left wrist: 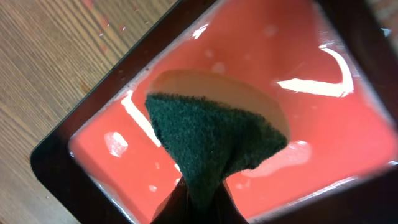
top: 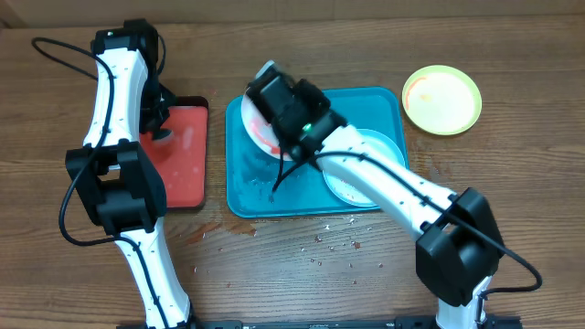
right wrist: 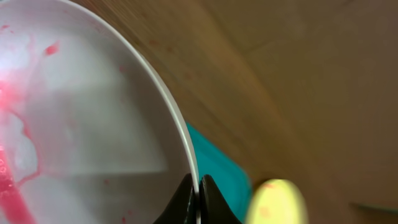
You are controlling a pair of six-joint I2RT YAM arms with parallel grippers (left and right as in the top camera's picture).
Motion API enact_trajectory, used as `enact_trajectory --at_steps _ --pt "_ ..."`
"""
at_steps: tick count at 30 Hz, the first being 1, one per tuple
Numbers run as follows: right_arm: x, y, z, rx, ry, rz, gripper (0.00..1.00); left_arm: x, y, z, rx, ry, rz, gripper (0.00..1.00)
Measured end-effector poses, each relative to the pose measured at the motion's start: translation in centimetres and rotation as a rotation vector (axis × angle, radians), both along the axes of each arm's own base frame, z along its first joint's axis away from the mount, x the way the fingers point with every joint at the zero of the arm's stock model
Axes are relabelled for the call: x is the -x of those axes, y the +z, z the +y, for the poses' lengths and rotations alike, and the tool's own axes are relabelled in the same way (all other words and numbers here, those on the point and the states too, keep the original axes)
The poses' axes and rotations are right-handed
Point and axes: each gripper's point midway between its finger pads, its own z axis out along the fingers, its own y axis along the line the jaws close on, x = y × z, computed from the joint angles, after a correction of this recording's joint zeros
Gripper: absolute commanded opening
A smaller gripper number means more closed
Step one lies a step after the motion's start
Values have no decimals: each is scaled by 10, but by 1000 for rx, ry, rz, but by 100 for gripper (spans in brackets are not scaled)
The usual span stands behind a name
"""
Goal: Clean dirty plates on tray and stack at the side
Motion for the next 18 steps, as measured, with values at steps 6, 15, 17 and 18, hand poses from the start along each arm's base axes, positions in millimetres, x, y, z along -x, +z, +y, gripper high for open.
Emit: enact_trajectory --at_steps 6,15,17,18 --pt "-1 36 -1 279 22 -163 4 3 -6 0 2 2 12 4" --pt "-7 99 -8 452 -112 -384 4 3 -7 0 2 2 11 4" --pt "-7 103 -9 444 -131 -401 4 3 -7 0 2 2 11 4" --pt "-7 102 -9 426 -136 -404 4 2 -7 0 2 2 11 4"
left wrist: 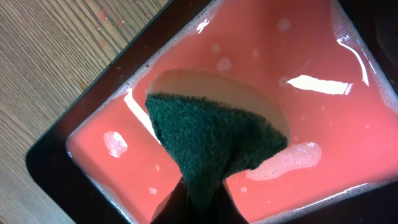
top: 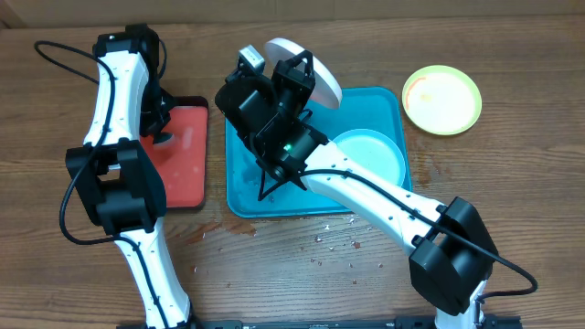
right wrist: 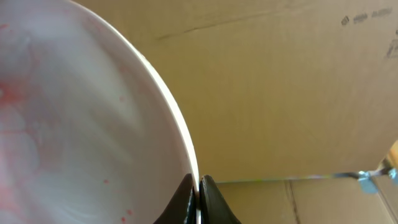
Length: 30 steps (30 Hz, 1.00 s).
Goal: Clean dirty plates on tray and stack at the side
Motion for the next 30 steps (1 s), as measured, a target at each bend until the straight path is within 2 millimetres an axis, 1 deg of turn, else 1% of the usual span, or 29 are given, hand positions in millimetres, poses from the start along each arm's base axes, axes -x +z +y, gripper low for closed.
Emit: enact_trajectory --at_steps 1,3,4,5,7,9,11,14,16,18,20,21,23,26,29,30 --pt "0 -2 0 -29 2 -2 4 0 0 0 0 0 0 4" --pt "2 -18 1 -90 21 41 4 0 0 0 0 0 0 4" --pt "3 -35 2 -126 47 107 4 0 0 0 0 0 1 4" --pt "4 -43 2 -143 57 136 4 0 0 0 1 0 1 4" --pt "8 -74 -1 -194 93 286 4 0 0 0 0 0 1 4" --pt "10 -93 -10 -257 81 373 4 0 0 0 1 0 1 4" --pt "5 -102 -25 -347 33 399 4 0 0 0 1 0 2 4" --pt "-9 -107 -49 -481 -55 377 4 0 0 0 1 0 1 4" --pt "-20 -110 -71 -592 -136 345 4 0 0 0 1 0 1 4" --pt "-32 -115 -99 -721 -232 314 4 1 0 0 1 0 2 4" --pt "-44 -121 -134 -864 -331 292 4 1 0 0 1 0 3 4" --pt "-51 -126 -154 -958 -384 290 4 1 0 0 1 0 4 4" --pt "-59 -133 -189 -1109 -466 290 4 1 0 0 1 0 3 4" --pt "-66 -141 -245 -1334 -567 294 4 0 0 0 1 0 2 4" --pt "-64 -145 -297 -1493 -649 275 4 0 0 0 1 0 1 4" --pt "-62 -147 -308 -1521 -670 269 4 0 0 0 0 0 0 4"
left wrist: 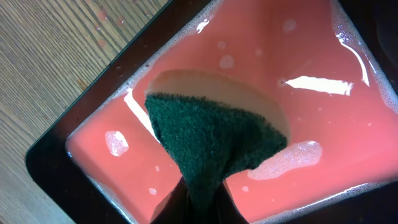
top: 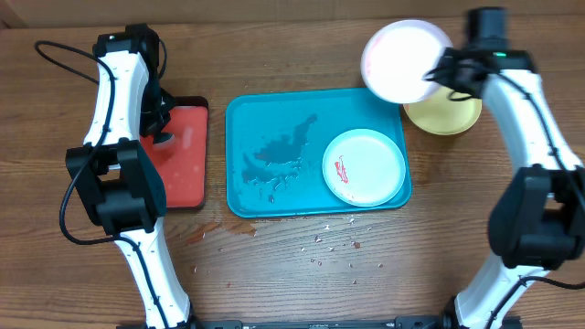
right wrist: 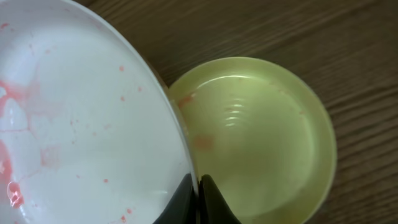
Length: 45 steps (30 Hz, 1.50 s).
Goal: Clean dirty plates on tray and stack at the side
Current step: 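Stack the white plate onto the yellow-rimmed plate with the right gripper, then grasp the light-blue-rimmed plate edge with the right gripper, drag it left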
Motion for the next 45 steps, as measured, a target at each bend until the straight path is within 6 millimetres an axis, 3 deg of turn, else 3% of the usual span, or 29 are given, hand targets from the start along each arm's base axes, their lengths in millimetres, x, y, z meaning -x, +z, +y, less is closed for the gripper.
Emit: enact_trajectory --at_steps 4,6,9,13,16,18,22,26,28,31,34,35,39,45 --pt "21 -22 -43 -90 -98 50 4 0 0 0 0 0 0 4" --pt "29 -33 -55 -111 -128 69 4 0 0 0 0 0 0 4" --pt "37 -47 -66 -137 -162 78 16 0 0 0 0 0 0 4" --pt "38 -56 -68 -145 -165 64 20 0 0 0 1 0 0 4" --pt "40 -59 -67 -148 -161 71 62 0 0 0 2 -1 0 4" --pt "39 -59 -64 -164 -156 69 68 0 0 -1 5 -1 0 4" --pt "39 -58 -41 -247 -89 73 66 0 0 -1 5 -3 -1 4" --pt "49 -55 15 -369 108 115 64 -2 -1 -1 9 -3 -9 4" --pt "60 -56 48 -388 230 158 58 -3 -1 -2 11 -3 -11 4" --pt "76 -62 87 -344 364 227 49 -3 -1 -2 14 -3 -12 4" --pt "85 -73 116 -214 466 275 55 -3 -1 -2 15 -3 -12 4" --pt "87 -76 121 -174 486 281 60 -3 -1 -2 15 -3 -12 4" --pt "89 -92 129 -7 530 287 60 -3 -1 -2 16 -4 -12 4" --pt "86 -103 115 116 522 282 58 -3 -1 -3 19 -6 -12 4"
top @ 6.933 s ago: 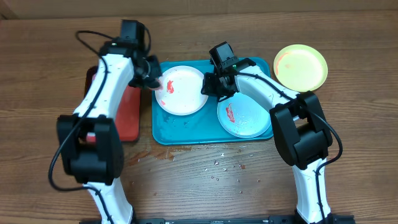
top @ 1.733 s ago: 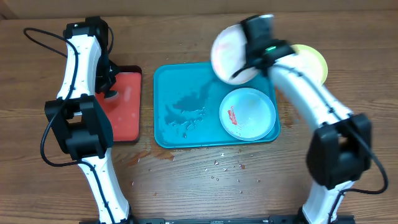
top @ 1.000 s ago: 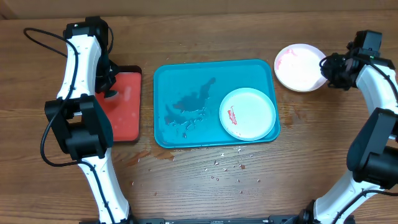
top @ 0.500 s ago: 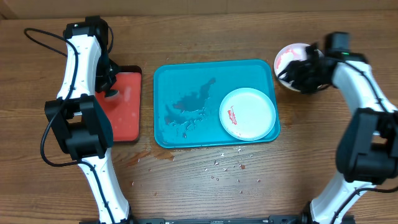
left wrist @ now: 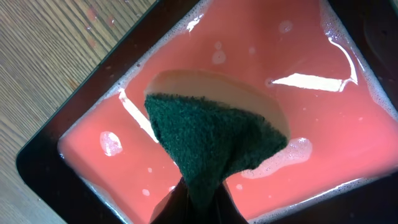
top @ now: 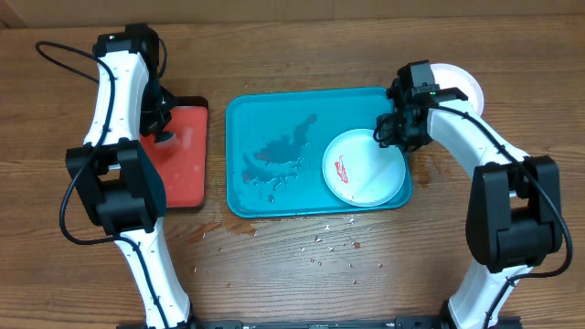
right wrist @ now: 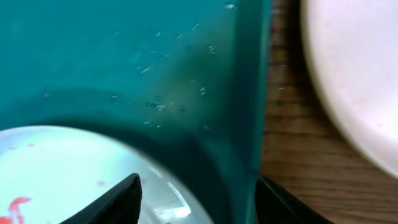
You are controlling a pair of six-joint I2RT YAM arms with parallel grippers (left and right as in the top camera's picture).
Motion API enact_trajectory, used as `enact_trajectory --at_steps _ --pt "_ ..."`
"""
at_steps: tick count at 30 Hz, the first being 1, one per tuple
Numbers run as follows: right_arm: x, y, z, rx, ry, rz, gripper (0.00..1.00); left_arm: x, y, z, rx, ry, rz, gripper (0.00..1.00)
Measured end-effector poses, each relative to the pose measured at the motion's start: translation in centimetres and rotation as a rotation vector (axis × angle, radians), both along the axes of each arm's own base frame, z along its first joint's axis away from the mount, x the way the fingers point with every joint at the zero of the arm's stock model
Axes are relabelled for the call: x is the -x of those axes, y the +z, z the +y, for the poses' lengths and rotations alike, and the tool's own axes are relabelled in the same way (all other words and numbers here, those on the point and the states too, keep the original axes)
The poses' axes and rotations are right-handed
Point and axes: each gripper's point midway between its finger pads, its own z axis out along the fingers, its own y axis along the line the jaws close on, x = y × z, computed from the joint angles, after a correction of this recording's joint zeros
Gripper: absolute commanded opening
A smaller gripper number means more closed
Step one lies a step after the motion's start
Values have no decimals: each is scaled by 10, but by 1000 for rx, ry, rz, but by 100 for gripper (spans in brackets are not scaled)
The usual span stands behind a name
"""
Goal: Clean dirty plates on tray and stack at the side
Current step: 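Grasp the light-blue-rimmed plate edge with the right gripper, drag it left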
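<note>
A white plate smeared with red lies at the right end of the teal tray. Off the tray, at the back right, rests a pale pinkish plate. My right gripper hovers open over the tray's right rim. In the right wrist view the gripper spans that rim, with the dirty plate on its left and the pale plate on its right. My left gripper is shut on a dark green sponge over pink soapy water.
The soapy water fills a red basin left of the tray. A wet patch darkens the tray's middle. Crumbs and droplets dot the wooden table in front of the tray. A cardboard wall runs along the back.
My right gripper held the pale plate above the yellow plate; that plate now lies on the yellow one. The gripper has opened and moved left to the tray's right rim. The left arm has barely moved.
My right gripper was shut on the rim of a stained plate at the tray's left end. It then held the plate tilted above the tray's back edge, then over the yellow plate at the right. The plate now rests there, let go. The left gripper kept the sponge over the basin.
</note>
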Motion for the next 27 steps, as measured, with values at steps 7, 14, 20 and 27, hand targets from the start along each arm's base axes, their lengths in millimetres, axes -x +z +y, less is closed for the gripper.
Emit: enact_trajectory --at_steps 7,14,20,27 --pt "14 -4 -1 -1 16 56 53 -1 0 0 0 0 -4 4" --pt "33 -7 3 -24 28 134 44 -4 0 0 -1 0 -15 4" --pt "49 -9 2 -27 28 201 40 -4 0 0 -1 0 -15 4" --pt "51 -14 18 -126 18 204 38 -4 0 -1 6 0 -16 4"
